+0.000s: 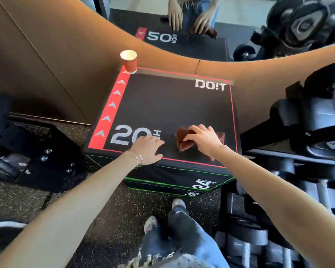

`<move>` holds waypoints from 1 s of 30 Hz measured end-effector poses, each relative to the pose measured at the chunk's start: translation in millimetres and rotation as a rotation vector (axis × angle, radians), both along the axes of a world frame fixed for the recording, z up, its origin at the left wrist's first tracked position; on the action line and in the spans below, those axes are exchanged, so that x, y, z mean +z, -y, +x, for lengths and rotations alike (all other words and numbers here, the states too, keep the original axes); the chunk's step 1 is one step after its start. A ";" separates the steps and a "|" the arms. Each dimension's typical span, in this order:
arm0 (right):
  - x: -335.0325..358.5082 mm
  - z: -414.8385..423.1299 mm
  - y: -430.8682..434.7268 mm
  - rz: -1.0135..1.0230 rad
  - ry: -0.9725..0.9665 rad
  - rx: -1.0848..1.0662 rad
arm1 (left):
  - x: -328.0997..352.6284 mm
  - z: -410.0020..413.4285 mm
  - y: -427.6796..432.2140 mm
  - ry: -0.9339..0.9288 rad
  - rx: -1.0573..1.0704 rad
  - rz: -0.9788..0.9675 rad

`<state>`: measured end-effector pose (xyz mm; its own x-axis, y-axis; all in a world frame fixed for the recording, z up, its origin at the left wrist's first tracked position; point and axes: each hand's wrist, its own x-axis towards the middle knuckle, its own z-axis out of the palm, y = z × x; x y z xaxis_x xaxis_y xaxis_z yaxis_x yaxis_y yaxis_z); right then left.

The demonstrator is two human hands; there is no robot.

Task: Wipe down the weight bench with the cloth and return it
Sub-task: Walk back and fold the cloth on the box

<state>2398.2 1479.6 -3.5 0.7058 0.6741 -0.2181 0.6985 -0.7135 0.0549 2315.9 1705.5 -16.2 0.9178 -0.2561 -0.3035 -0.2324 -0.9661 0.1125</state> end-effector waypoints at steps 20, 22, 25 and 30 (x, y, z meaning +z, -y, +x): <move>-53.8 -9.4 57.6 0.310 -0.142 -0.473 | -35.4 74.8 83.9 0.122 -0.128 -0.110; -52.5 -9.8 57.2 0.271 -0.124 -0.467 | -37.3 77.1 82.5 0.145 -0.122 -0.107; -46.7 -7.7 53.7 0.252 -0.090 -0.461 | -36.1 79.6 78.2 0.183 -0.135 -0.133; -34.6 -12.2 53.0 0.308 -0.021 -0.405 | -29.4 91.2 65.0 0.169 -0.213 -0.186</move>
